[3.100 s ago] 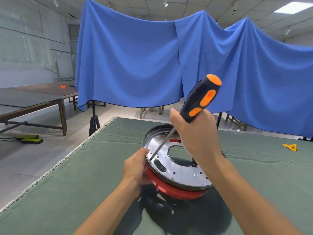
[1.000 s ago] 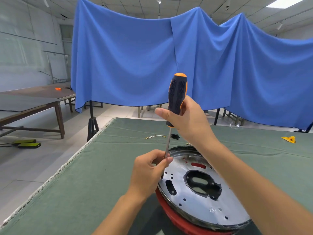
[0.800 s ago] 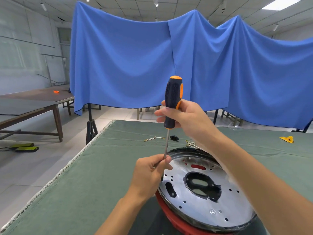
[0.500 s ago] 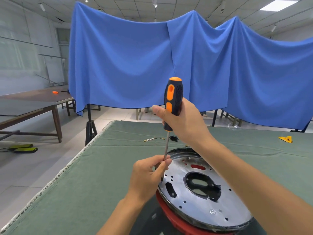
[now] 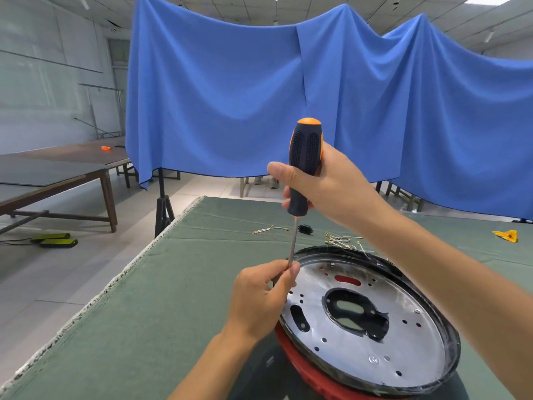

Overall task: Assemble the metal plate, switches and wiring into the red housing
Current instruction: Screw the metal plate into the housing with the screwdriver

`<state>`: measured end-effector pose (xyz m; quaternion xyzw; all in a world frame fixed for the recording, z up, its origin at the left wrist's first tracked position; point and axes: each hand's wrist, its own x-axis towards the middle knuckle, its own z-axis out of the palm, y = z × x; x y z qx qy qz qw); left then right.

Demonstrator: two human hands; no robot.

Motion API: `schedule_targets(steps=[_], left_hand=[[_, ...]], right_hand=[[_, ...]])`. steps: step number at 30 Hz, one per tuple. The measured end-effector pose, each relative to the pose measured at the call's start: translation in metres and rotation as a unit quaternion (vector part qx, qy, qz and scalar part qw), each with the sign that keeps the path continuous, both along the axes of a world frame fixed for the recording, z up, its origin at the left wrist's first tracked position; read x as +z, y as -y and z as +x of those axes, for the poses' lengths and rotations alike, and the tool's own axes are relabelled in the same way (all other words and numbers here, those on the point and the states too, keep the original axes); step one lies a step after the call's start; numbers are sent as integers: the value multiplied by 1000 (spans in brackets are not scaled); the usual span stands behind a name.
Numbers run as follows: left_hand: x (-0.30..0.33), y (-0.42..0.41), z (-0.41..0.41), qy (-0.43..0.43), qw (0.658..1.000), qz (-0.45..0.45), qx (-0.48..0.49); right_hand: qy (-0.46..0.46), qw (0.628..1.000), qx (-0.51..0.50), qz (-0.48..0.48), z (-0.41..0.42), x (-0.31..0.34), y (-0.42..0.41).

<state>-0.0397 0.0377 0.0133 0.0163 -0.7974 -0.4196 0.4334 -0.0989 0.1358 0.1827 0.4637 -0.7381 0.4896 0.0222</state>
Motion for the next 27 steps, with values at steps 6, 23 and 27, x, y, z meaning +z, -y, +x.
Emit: schedule_targets(steps=[6, 23, 27], left_hand=[[-2, 1, -2, -8, 1000, 2, 4], [-2, -1, -1, 21, 999, -10, 31], [-1, -2, 0, 23, 999, -1, 29]], right_hand=[[51, 998, 49, 2, -3, 0, -6], [43, 997, 24, -65, 4, -6, -7], [15, 997, 13, -79, 8, -8, -3]])
